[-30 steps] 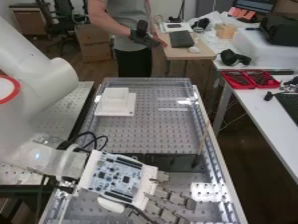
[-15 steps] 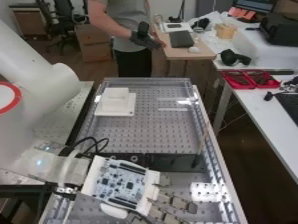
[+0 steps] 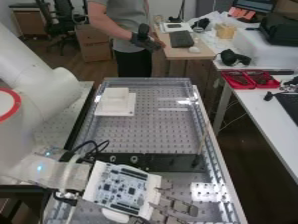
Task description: Grab the paper clip and place it in the clear container
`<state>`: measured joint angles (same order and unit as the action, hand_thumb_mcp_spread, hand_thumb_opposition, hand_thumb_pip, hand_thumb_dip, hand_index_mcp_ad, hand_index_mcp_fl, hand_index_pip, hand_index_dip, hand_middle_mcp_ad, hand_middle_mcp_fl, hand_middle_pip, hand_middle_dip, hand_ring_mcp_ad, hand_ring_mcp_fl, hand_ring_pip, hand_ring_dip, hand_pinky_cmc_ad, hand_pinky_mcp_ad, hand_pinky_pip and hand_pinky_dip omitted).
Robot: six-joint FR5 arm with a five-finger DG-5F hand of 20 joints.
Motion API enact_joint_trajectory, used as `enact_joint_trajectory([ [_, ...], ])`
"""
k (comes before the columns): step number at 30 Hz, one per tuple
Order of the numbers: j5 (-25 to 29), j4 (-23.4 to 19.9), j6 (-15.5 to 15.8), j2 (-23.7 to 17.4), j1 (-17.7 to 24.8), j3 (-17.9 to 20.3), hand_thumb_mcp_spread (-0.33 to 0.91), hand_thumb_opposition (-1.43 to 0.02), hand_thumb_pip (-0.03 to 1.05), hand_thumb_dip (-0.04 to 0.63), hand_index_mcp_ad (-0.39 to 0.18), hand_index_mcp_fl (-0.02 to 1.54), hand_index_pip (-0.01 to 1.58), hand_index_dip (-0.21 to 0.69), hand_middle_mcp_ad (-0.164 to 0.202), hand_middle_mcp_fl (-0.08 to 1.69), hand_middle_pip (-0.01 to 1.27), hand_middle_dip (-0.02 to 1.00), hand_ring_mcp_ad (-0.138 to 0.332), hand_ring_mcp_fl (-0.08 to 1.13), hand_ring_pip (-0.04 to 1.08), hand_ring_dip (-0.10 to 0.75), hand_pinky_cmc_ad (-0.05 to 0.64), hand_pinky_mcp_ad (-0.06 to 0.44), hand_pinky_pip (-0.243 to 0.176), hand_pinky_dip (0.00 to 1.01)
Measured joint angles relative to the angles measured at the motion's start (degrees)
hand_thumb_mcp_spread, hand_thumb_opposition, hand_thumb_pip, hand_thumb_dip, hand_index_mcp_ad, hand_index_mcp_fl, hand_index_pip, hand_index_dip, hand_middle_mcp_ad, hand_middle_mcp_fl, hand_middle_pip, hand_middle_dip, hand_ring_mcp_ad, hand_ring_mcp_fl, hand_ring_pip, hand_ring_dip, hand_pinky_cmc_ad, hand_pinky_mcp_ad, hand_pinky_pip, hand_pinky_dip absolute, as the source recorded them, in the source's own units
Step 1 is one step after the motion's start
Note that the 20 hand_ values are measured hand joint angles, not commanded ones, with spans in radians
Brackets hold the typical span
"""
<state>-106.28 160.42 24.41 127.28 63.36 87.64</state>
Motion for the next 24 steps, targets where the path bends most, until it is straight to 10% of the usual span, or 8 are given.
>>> enact_joint_trajectory([
  [24,-1.1,-3.1,-4.0,1.8,-0.7,0.6,0.45,-0.85,0.69,0.382,-0.108,0.24,1.48,0.141,0.075,0.04,0.13,0.20,0.134,0.00,0.08,0.117,0.328,0.279,-0.033,0.22],
])
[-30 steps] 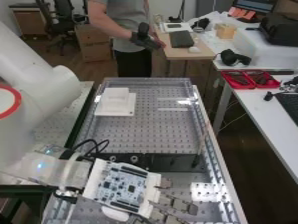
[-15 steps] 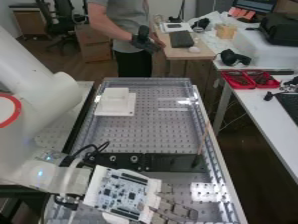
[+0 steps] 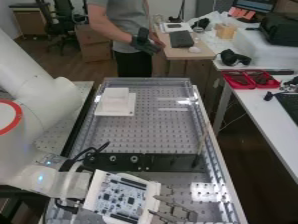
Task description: Grab the paper clip and place it in the clear container
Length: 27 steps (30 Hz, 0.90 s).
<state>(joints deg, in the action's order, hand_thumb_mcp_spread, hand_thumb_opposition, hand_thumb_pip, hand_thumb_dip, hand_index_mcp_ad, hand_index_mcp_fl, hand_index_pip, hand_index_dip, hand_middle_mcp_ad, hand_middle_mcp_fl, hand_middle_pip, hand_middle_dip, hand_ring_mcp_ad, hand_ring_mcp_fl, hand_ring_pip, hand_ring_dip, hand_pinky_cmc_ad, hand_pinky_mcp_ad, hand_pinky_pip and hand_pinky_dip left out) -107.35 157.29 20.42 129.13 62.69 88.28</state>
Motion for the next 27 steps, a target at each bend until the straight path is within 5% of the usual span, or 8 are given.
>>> enact_joint_trajectory([
  [27,-0.4,-1.6,-2.3,0.9,0.1,1.0,0.47,-0.85,0.67,0.370,-0.122,0.25,1.49,0.147,0.075,0.04,0.13,0.20,0.113,0.00,0.08,0.117,0.314,0.269,-0.026,0.19],
])
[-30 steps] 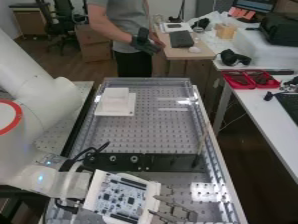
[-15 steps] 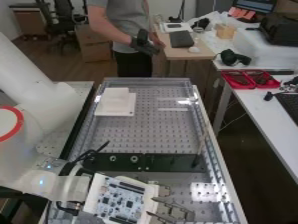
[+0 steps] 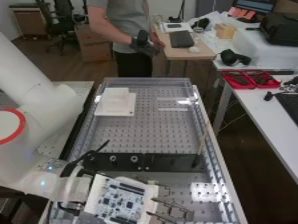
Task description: Grab the paper clip and place it in the clear container
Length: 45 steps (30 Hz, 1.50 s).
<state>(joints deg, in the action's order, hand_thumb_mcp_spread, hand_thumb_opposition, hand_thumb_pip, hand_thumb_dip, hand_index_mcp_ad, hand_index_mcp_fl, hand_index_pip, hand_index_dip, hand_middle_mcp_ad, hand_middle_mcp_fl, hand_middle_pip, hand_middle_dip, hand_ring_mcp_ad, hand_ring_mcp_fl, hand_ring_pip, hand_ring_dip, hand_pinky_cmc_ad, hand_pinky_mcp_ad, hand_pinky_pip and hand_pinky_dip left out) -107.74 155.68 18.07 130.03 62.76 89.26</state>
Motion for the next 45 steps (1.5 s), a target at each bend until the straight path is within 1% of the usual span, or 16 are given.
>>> enact_joint_trajectory([
  [5,0.0,0.0,0.0,0.1,0.0,0.0,0.46,-0.85,0.67,0.368,-0.122,0.26,1.49,0.147,0.075,0.04,0.13,0.20,0.113,0.00,0.08,0.117,0.314,0.264,-0.033,0.19],
  [6,0.0,0.0,0.0,0.2,0.0,0.0,0.49,-0.85,0.67,0.368,-0.122,0.26,1.49,0.147,0.075,0.04,0.13,0.20,0.113,0.00,0.08,0.117,0.312,0.265,-0.033,0.19],
  [8,0.0,0.0,-0.1,0.2,0.0,-0.1,0.49,-0.85,0.67,0.368,-0.124,0.25,1.49,0.147,0.075,0.04,0.13,0.20,0.117,0.00,0.08,0.117,0.314,0.250,-0.037,0.19],
  [9,0.0,0.0,-0.1,0.2,0.0,-0.1,0.49,-0.85,0.66,0.368,-0.138,0.25,1.49,0.147,0.075,0.04,0.13,0.20,0.119,0.00,0.08,0.117,0.304,0.243,-0.033,0.19],
  [13,-0.1,0.1,-0.1,0.4,0.0,-0.1,0.48,-0.85,0.66,0.368,-0.138,0.27,1.49,0.147,0.079,0.05,0.13,0.20,0.115,0.00,0.08,0.117,0.286,0.230,-0.037,0.18],
  [18,-0.1,0.0,-0.1,0.5,0.0,-0.2,0.48,-0.85,0.66,0.368,-0.138,0.28,1.49,0.147,0.079,0.05,0.13,0.20,0.115,0.00,0.08,0.117,0.284,0.229,-0.037,0.18],
  [21,-0.1,0.0,-0.1,0.5,0.1,-0.2,0.48,-0.85,0.66,0.368,-0.138,0.29,1.49,0.147,0.075,0.05,0.13,0.20,0.101,0.00,0.08,0.117,0.283,0.232,-0.035,0.18],
  [28,0.0,-0.2,-0.2,0.6,0.1,-0.3,0.50,-0.85,0.66,0.368,-0.138,0.30,1.51,0.147,0.075,0.05,0.13,0.20,0.101,0.00,0.09,0.117,0.290,0.232,-0.035,0.18],
  [32,0.1,-0.5,-0.2,0.6,0.1,-0.2,0.52,-0.87,0.62,0.361,-0.171,0.35,1.50,0.143,0.077,0.05,0.13,0.20,0.101,0.00,0.09,0.117,0.295,0.237,-0.019,0.19],
  [34,0.2,-0.8,-0.3,0.5,0.2,-0.1,0.53,-0.90,0.61,0.349,-0.171,0.40,1.50,0.143,0.077,0.05,0.13,0.20,0.101,0.00,0.09,0.117,0.297,0.244,-0.012,0.19],
  [36,0.4,-1.2,-0.6,0.5,0.2,0.0,0.56,-0.93,0.60,0.346,-0.171,0.44,1.50,0.143,0.077,0.10,0.13,0.20,0.101,0.00,0.09,0.117,0.297,0.244,-0.012,0.19],
  [39,0.7,-2.0,-0.9,0.4,0.3,0.3,0.55,-0.93,0.60,0.340,-0.173,0.45,1.50,0.143,0.075,0.12,0.13,0.20,0.101,0.00,0.09,0.117,0.297,0.248,-0.012,0.20],
  [40,0.7,-2.2,-1.1,0.4,0.3,0.4,0.57,-0.93,0.60,0.340,-0.169,0.45,1.51,0.141,0.077,0.12,0.13,0.20,0.101,0.00,0.09,0.117,0.297,0.248,-0.012,0.20],
  [42,1.0,-3.0,-1.5,0.3,0.3,0.7,0.58,-0.93,0.58,0.340,-0.169,0.49,1.47,0.145,0.075,0.11,0.13,0.20,0.101,0.00,0.10,0.117,0.297,0.248,-0.012,0.20],
  [44,1.2,-3.4,-1.8,0.2,0.4,0.9,0.59,-0.93,0.57,0.340,-0.169,0.52,1.43,0.141,0.075,0.15,0.13,0.20,0.101,0.00,0.10,0.117,0.297,0.248,-0.010,0.19],
  [45,1.3,-3.5,-1.9,0.2,0.4,1.0,0.60,-0.93,0.56,0.340,-0.169,0.54,1.43,0.141,0.075,0.17,0.13,0.20,0.101,0.00,0.10,0.117,0.297,0.248,0.002,0.19],
])
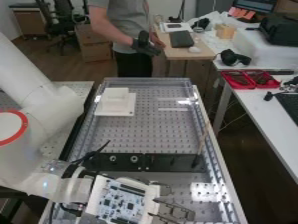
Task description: Grab the paper clip and place it in the clear container
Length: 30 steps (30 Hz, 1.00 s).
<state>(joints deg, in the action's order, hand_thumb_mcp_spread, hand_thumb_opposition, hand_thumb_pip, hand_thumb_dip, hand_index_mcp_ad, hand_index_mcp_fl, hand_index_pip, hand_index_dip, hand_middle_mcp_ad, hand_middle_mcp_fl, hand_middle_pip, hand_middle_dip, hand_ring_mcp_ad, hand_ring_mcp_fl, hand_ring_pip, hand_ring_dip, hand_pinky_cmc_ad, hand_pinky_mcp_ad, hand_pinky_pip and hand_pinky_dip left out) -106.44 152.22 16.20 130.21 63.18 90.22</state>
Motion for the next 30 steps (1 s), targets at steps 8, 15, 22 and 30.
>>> enact_joint_trajectory([
  [8,0.0,-1.7,-1.3,-1.5,0.2,0.9,0.62,-0.93,0.52,0.340,-0.173,0.60,1.36,0.140,0.075,0.19,0.13,0.20,0.101,0.02,0.10,0.126,0.298,0.248,0.002,0.19],
  [15,-0.1,-6.1,-2.4,-6.4,0.8,4.0,0.64,-0.93,0.51,0.342,-0.173,0.60,1.34,0.140,0.075,0.20,0.13,0.20,0.101,0.02,0.11,0.126,0.309,0.246,0.017,0.19],
  [22,0.5,-11.8,-4.3,-12.5,2.6,8.5,0.65,-0.94,0.50,0.340,-0.173,0.64,1.32,0.133,0.075,0.20,0.13,0.20,0.103,0.02,0.11,0.126,0.311,0.250,0.021,0.20],
  [30,1.7,-16.1,-4.9,-19.1,7.9,12.8,0.64,-0.95,0.51,0.340,-0.173,0.64,1.32,0.133,0.073,0.19,0.13,0.20,0.103,0.02,0.11,0.126,0.307,0.251,0.017,0.20],
])
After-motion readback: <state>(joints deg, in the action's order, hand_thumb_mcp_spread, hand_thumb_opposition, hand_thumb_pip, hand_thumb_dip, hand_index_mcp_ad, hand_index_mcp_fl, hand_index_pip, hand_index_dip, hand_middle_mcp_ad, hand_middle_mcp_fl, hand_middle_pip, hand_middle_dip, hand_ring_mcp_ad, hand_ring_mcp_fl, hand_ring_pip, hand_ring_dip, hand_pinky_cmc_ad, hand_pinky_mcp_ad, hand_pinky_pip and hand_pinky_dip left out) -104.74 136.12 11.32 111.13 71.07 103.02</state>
